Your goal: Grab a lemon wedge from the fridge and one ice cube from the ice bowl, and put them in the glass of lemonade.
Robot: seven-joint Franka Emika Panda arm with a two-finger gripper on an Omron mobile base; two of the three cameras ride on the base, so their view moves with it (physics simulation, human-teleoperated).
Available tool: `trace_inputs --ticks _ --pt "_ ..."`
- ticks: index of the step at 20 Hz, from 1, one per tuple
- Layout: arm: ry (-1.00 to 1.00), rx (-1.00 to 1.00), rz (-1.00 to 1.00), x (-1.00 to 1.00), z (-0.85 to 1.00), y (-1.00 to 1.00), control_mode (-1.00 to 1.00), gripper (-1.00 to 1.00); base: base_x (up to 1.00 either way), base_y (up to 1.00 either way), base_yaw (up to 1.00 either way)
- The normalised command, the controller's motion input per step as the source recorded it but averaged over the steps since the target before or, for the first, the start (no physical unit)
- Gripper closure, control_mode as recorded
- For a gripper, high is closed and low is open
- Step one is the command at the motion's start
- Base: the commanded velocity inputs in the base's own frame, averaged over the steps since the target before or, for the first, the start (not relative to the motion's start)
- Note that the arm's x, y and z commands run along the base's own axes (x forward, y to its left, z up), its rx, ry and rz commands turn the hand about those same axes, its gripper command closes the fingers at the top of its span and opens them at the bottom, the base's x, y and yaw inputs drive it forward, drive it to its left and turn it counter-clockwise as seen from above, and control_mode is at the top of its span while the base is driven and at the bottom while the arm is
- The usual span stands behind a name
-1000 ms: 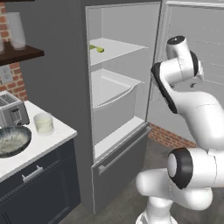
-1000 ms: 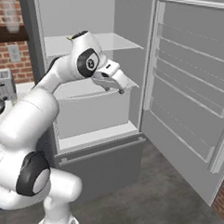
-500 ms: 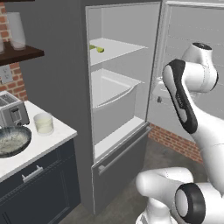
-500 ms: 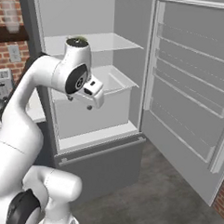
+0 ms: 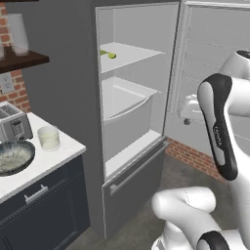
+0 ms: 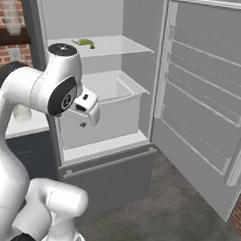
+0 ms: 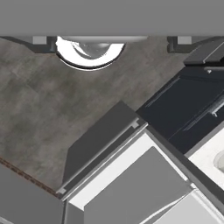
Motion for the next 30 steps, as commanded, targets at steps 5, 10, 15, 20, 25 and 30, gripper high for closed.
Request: trace_inputs --ticks 5,10,15,20,25,30 --pt "0.0 -0.12 -0.02 -0.23 0.17 0.09 -1.0 -1.0 0.0 0.0 0.0" --pt "0.0 0.0 0.0 0.16 -0.02 0.01 -1.0 -1.0 0.0 0.0 0.0" --pt "-0.02 0.0 0.0 0.15 -0.18 -0.03 -1.0 -1.0 0.0 0.0 0.0" --pt "0.0 0.0 0.0 0.04 -0.15 -0.16 -1.0 -1.0 0.0 0.0 0.0" --pt "0.0 0.0 0.04 0.09 -0.1 -0.14 1.0 -1.0 0.24 -0.32 0.13" --pt "0.0 0.0 0.0 0.0 0.0 0.0 1.0 -1.0 0.61 -0.75 0.41"
